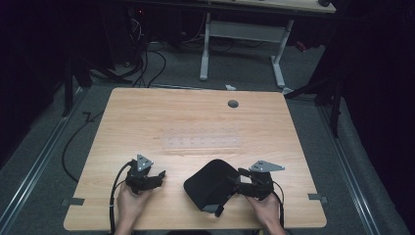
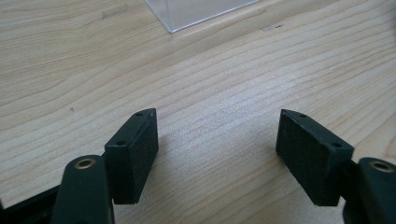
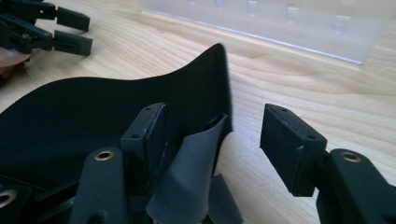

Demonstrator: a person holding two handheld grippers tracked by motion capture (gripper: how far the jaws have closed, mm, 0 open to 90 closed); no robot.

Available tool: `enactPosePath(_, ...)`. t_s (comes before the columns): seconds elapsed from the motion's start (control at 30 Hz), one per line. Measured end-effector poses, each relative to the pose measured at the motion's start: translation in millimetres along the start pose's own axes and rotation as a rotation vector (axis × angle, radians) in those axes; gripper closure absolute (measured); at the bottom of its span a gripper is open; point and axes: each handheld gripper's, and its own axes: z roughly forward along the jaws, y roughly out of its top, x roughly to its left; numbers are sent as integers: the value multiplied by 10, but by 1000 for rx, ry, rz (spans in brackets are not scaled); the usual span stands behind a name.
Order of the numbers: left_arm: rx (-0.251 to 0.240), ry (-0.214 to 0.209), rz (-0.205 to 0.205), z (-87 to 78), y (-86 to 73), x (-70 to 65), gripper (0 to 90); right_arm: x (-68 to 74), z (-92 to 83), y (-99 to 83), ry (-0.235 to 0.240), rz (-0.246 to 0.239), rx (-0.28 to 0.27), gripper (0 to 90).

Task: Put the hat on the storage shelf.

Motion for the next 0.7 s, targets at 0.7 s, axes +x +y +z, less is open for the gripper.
enactPosePath(0.7, 2, 0, -1, -1, 0, -1, 299, 45, 228, -113, 100, -23, 58, 633)
